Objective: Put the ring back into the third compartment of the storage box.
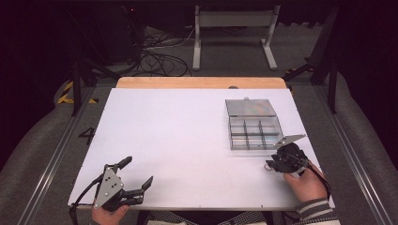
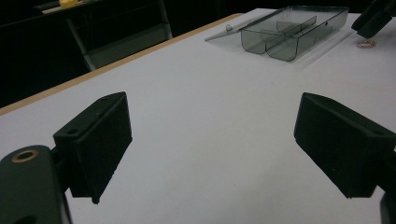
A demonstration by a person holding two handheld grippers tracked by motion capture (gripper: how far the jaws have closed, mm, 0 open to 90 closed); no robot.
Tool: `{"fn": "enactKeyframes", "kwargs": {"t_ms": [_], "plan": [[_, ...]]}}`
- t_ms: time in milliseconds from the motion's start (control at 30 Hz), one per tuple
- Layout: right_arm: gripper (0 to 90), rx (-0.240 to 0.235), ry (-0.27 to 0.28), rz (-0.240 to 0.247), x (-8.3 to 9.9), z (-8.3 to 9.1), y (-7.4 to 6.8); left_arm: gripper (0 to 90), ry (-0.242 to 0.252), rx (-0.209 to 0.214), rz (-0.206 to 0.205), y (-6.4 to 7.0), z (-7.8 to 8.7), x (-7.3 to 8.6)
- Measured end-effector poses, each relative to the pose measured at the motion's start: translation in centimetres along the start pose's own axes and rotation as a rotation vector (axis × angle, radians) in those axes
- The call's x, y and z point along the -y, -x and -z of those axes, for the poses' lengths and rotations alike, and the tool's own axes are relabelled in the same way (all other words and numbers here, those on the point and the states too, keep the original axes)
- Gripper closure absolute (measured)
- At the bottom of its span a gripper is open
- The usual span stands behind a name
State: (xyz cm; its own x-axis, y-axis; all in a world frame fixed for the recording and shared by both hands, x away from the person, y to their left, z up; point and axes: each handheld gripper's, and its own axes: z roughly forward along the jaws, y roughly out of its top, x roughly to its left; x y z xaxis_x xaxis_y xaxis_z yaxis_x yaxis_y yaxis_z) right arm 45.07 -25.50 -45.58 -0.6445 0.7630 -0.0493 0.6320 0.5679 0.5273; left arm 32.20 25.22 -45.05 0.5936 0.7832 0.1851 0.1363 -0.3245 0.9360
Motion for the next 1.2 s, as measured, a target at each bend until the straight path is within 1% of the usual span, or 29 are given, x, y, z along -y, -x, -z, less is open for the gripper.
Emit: {"fn": "enactKeyframes", "kwargs": {"t_ms": [100,300,467,500,667,800,933,1200], "plan": [[65.4,-0.002,-0.003,-0.003,0.05,-0.1,0.05,11.9,-0.001,0.0,-0.001,-0.02,0.0,-0.01],[67.7,0.007,-0.002,0.01,0.14,-0.28,-0.07,12.0,-0.002,-0.001,0.0,-0.02,0.0,0.0],[72.6,0.016,-0.006,0.029,0.32,-0.59,-0.22,12.1,-0.004,-0.004,-0.008,-0.09,0.01,-0.01],[73.3,0.014,-0.007,0.031,0.36,-0.65,-0.24,12.2,-0.003,-0.002,0.0,-0.03,0.0,0.0],[77.7,0.016,-0.015,0.041,0.42,-0.83,-0.4,12.2,-0.002,-0.002,-0.001,-0.04,0.0,0.0],[81.3,0.019,-0.016,0.038,0.44,-0.94,-0.41,12.2,-0.001,-0.002,-0.001,-0.04,0.02,-0.01],[85.5,0.01,-0.016,0.032,0.46,-0.97,-0.48,12.2,0.001,-0.001,-0.001,-0.04,0.03,-0.01],[86.5,0.012,-0.017,0.029,0.47,-0.98,-0.58,12.2,0.001,-0.001,0.001,-0.03,0.06,-0.01]]}}
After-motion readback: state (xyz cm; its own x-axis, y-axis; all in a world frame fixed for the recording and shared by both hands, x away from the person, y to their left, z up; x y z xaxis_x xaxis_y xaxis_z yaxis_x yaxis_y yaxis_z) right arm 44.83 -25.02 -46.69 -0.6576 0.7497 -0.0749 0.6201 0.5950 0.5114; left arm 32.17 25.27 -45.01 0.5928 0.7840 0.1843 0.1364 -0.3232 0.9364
